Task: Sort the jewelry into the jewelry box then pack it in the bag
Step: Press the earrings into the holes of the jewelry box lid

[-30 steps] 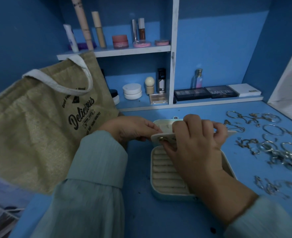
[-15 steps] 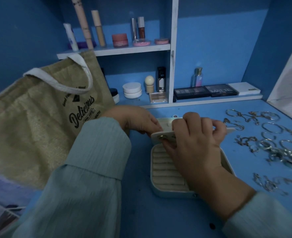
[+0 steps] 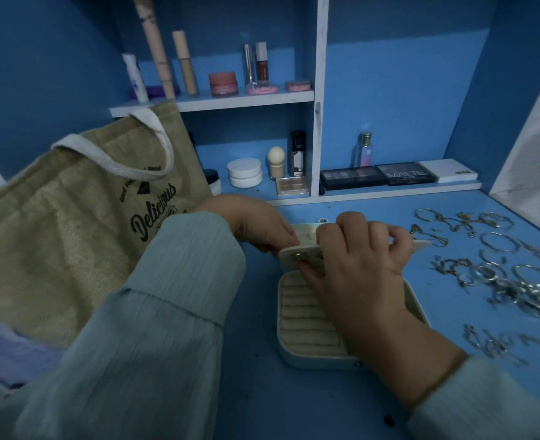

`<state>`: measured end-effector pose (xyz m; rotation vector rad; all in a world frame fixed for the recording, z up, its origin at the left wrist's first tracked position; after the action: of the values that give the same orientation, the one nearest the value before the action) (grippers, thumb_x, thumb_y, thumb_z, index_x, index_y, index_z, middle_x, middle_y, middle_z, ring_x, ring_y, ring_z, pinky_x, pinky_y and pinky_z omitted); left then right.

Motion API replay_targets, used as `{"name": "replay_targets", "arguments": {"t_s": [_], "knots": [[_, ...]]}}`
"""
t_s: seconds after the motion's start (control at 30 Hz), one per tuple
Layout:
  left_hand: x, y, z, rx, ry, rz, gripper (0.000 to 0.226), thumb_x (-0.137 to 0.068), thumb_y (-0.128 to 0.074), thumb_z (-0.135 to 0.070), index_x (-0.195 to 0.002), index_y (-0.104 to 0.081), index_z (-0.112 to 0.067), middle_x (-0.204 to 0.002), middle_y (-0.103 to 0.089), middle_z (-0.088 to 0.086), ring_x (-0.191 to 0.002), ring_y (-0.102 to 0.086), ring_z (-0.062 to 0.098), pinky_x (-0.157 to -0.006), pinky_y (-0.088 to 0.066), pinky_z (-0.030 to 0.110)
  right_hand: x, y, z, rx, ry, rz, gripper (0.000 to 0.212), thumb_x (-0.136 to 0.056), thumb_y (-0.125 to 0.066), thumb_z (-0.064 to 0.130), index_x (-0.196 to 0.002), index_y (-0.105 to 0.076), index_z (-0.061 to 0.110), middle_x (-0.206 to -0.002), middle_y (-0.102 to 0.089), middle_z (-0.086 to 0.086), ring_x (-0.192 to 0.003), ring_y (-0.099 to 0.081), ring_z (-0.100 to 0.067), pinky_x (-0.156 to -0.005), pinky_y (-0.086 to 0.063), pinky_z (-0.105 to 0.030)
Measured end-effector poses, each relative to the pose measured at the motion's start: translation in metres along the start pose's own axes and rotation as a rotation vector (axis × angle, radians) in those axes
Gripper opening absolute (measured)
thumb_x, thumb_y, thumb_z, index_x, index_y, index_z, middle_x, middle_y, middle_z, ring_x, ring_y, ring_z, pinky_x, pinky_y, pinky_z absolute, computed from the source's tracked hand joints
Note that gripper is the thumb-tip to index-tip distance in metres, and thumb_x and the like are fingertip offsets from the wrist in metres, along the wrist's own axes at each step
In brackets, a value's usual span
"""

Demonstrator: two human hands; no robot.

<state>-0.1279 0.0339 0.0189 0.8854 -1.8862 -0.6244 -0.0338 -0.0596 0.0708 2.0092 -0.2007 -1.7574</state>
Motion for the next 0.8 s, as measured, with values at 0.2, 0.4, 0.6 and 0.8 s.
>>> {"name": "replay_targets", "arguments": {"t_s": [0.2, 0.4, 0.6, 0.8], "knots": [[0.004, 0.005, 0.006, 0.06, -0.018, -0.06, 0.006, -0.09, -0.057, -0.023, -0.089, -0.063, -0.025, -0.085, -0.058, -0.004, -0.074, -0.05, 0.003, -0.067, -0.041, 0.015, -0.008, -0.007, -0.001, 0.02, -0.004, 0.079, 0.039, -0.072, -0.059, 0.048, -0.084, -0.044, 0.014, -0.084, -0.053, -0.007, -0.076, -0.037, -0.025, -0.082, -0.027, -0.043], [0.01, 0.002, 0.023, 0.384, -0.058, -0.202, 0.015, -0.095, -0.049, -0.021, -0.085, -0.061, -0.018, -0.082, -0.06, -0.003, -0.076, -0.053, 0.004, -0.071, -0.041, 0.016, -0.023, -0.017, -0.005, -0.021, -0.028, 0.198, 0.045, -0.057, -0.076, 0.045, -0.079, -0.054, 0.012, -0.082, -0.053, -0.007, -0.071, -0.051, -0.027, -0.081, -0.027, -0.043], [0.013, -0.005, 0.04, 0.639, -0.117, -0.394, 0.029, -0.09, -0.042, -0.001, -0.086, -0.064, -0.019, -0.093, -0.065, 0.0, -0.083, -0.058, 0.007, -0.07, -0.042, 0.019, -0.036, -0.035, -0.006, -0.056, -0.042, 0.335, 0.061, -0.038, -0.085, 0.047, -0.08, -0.058, 0.012, -0.081, -0.055, -0.007, -0.072, -0.055, -0.028, -0.078, -0.042, -0.044], [0.013, -0.009, 0.04, 0.663, -0.188, -0.495, 0.026, -0.089, -0.048, -0.005, -0.093, -0.066, -0.023, -0.092, -0.065, -0.008, -0.088, -0.056, 0.004, -0.067, -0.039, 0.016, -0.048, -0.059, -0.008, -0.07, 0.001, 0.466, 0.074, -0.037, -0.085, 0.053, -0.091, -0.06, 0.01, -0.09, -0.057, -0.011, -0.081, -0.057, -0.032, -0.079, -0.043, -0.048]]}}
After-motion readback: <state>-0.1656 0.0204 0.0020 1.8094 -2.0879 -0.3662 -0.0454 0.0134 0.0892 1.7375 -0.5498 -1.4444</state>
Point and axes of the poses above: each hand's wrist, its own x-axis away from the middle knuckle, its own y-axis out of the back of the hand, z = x × y, the point moved 10 cm from there along -x, towards the middle knuckle
